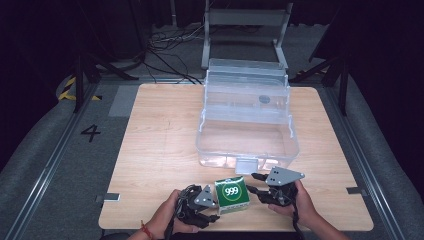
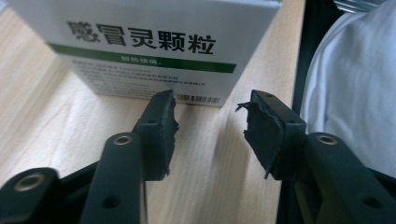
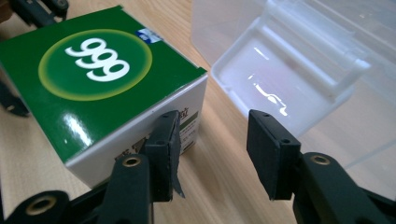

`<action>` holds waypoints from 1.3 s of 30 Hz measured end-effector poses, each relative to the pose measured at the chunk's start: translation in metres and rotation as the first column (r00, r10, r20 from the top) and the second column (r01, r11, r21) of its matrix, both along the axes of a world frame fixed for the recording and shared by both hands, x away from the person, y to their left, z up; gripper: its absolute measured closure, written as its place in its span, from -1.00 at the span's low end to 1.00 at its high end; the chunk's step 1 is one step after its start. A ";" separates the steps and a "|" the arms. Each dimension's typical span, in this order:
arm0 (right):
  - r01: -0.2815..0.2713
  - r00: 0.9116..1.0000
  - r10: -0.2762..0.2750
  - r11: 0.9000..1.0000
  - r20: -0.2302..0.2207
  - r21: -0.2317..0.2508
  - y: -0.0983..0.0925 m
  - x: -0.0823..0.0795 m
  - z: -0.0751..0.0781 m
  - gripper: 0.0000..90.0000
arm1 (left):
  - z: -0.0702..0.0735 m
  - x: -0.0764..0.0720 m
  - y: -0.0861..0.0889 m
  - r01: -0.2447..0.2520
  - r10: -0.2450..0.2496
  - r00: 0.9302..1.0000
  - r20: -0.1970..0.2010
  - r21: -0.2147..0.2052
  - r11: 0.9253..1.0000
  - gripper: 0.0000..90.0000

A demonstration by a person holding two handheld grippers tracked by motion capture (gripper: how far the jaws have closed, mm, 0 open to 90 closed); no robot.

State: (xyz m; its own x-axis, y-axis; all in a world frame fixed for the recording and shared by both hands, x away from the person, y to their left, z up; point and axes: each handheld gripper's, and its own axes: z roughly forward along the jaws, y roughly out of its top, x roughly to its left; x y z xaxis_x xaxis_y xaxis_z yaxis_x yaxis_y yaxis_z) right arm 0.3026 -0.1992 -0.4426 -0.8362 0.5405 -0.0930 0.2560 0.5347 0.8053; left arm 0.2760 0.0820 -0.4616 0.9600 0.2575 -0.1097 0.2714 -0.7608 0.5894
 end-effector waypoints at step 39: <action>-0.044 0.999 0.044 0.999 -0.013 0.021 0.000 0.005 -0.002 0.12 | 0.067 0.042 -0.035 0.038 -0.044 0.995 0.086 0.066 0.997 -0.65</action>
